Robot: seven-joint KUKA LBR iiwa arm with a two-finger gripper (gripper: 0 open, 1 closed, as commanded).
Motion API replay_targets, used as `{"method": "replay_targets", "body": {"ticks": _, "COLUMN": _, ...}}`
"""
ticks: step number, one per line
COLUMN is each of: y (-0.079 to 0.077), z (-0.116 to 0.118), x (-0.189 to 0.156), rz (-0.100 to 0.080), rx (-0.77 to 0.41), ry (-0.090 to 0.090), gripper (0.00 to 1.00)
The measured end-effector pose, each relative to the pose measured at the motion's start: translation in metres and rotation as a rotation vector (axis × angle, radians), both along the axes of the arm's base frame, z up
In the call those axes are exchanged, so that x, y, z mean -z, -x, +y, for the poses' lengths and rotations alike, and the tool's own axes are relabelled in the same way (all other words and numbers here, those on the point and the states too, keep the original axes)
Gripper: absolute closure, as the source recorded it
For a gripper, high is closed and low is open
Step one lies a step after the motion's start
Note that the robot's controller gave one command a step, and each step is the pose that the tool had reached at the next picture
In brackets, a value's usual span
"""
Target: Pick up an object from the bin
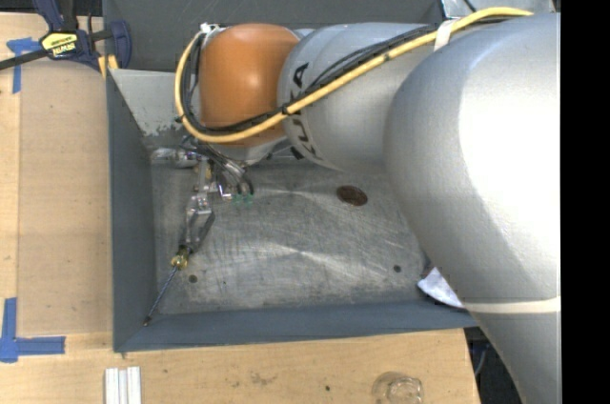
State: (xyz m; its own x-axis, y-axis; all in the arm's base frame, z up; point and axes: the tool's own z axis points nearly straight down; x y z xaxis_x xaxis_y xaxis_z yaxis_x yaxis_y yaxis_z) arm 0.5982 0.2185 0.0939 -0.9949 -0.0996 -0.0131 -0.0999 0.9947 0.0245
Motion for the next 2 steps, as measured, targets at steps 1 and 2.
{"method": "replay_targets", "body": {"ticks": 1, "y": -0.012, "z": 0.001, "x": 0.003, "rz": 0.001, "rx": -0.041, "ry": -0.002, "gripper": 0.0}}
{"method": "replay_targets", "body": {"ticks": 2, "y": -0.005, "z": -0.032, "x": 0.004, "rz": -0.006, "rx": -0.292, "ry": 0.002, "gripper": 0.0}}
